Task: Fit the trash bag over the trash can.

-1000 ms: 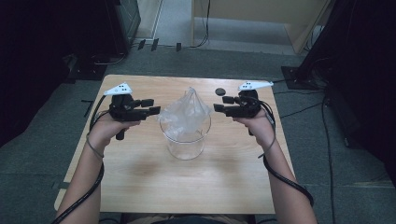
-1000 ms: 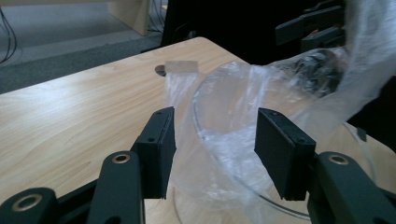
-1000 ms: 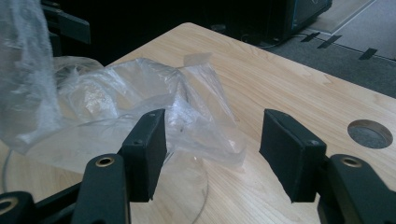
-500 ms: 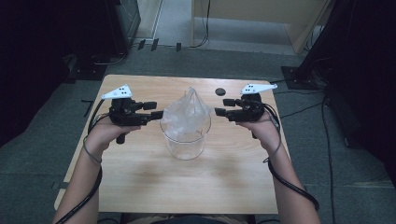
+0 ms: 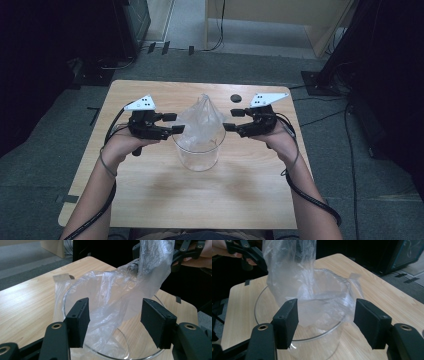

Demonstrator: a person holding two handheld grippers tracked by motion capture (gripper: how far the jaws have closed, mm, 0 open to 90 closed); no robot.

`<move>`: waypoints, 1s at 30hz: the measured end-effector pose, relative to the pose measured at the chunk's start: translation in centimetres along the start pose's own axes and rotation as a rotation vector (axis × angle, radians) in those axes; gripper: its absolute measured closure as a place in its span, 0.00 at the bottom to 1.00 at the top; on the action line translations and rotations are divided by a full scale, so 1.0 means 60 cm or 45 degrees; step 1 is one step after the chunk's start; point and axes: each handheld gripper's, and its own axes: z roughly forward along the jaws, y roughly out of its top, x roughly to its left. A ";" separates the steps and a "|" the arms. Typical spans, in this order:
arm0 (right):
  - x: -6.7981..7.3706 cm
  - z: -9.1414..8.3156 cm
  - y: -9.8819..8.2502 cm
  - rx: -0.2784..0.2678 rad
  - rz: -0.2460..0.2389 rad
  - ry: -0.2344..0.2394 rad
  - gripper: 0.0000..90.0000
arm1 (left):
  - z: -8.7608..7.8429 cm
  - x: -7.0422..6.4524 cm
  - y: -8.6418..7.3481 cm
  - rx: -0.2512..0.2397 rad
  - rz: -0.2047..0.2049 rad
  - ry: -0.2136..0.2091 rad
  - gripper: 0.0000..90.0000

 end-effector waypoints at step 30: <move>0.038 0.044 0.013 -0.018 -0.013 0.070 0.93 | 0.025 -0.012 -0.004 0.033 0.064 0.051 0.89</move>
